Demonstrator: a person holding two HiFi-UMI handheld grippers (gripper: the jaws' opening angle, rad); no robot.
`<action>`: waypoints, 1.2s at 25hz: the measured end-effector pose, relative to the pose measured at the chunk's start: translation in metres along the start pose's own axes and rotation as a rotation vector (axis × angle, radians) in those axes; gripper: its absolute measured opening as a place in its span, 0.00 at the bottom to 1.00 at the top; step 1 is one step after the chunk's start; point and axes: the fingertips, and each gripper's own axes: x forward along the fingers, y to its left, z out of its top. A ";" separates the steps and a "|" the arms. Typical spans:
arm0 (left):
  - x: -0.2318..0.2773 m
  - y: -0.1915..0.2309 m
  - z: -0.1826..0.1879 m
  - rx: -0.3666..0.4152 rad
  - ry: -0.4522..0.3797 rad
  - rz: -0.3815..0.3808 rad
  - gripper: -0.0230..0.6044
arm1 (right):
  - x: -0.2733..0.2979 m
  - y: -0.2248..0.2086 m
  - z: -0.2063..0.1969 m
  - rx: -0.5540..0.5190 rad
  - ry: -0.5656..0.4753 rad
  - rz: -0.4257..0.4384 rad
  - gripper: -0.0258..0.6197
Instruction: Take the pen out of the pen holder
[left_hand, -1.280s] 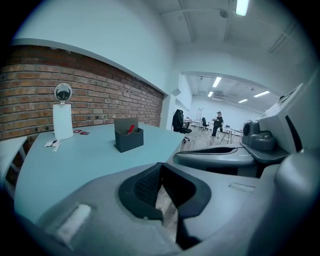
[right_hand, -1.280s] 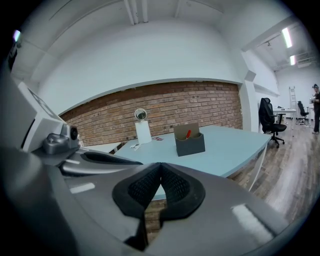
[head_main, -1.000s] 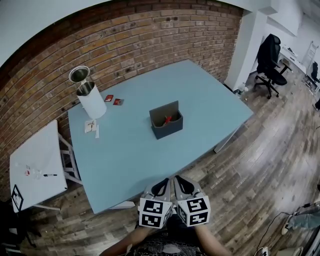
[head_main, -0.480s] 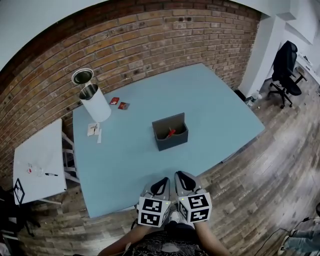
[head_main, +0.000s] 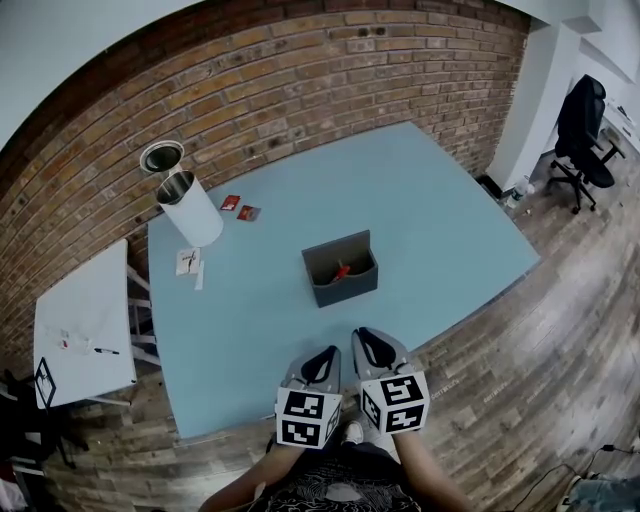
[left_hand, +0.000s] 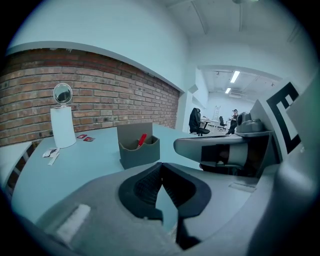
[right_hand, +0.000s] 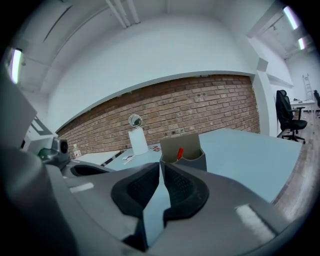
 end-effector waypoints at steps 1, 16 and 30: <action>0.001 0.000 0.001 -0.001 -0.001 -0.001 0.03 | 0.001 -0.002 0.000 -0.001 0.000 -0.002 0.08; 0.040 0.032 0.014 -0.010 0.013 -0.015 0.03 | 0.047 -0.025 0.011 -0.001 0.026 -0.032 0.11; 0.075 0.054 0.022 -0.016 0.041 -0.044 0.03 | 0.094 -0.043 0.018 0.011 0.046 -0.050 0.12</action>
